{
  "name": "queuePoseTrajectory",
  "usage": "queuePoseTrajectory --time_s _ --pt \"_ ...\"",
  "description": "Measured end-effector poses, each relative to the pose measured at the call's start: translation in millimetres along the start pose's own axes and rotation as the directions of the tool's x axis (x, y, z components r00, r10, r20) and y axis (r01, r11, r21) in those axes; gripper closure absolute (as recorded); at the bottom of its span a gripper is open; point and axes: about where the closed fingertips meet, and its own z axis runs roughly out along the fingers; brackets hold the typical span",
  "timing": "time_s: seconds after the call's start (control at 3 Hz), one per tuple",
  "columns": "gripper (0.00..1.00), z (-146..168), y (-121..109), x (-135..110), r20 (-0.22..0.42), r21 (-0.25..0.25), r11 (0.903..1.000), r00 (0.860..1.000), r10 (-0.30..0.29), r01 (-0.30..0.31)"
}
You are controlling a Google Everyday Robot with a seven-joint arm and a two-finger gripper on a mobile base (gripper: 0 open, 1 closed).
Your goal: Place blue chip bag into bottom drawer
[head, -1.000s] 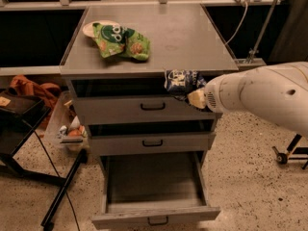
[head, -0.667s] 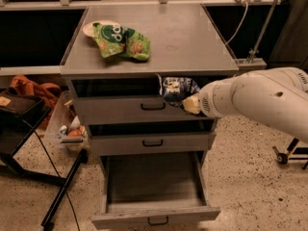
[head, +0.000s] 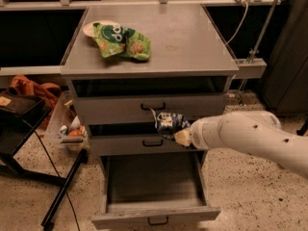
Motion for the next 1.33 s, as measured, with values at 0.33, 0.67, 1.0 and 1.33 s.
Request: queuePoseTrajectory --time_s 0.33,0.67,1.0,1.33 --pt "1.0 45 11 59 -0.035 -0.083 0.9943 0.997 0.064 -0.066" --pt "1.0 103 18 103 -0.058 -0.157 0.9732 0.985 0.161 -0.168" --pt "1.0 165 26 135 -0.096 -0.203 0.9386 0.96 0.264 -0.279" --pt "1.0 229 43 167 -0.205 -0.231 0.9063 0.928 0.311 -0.354"
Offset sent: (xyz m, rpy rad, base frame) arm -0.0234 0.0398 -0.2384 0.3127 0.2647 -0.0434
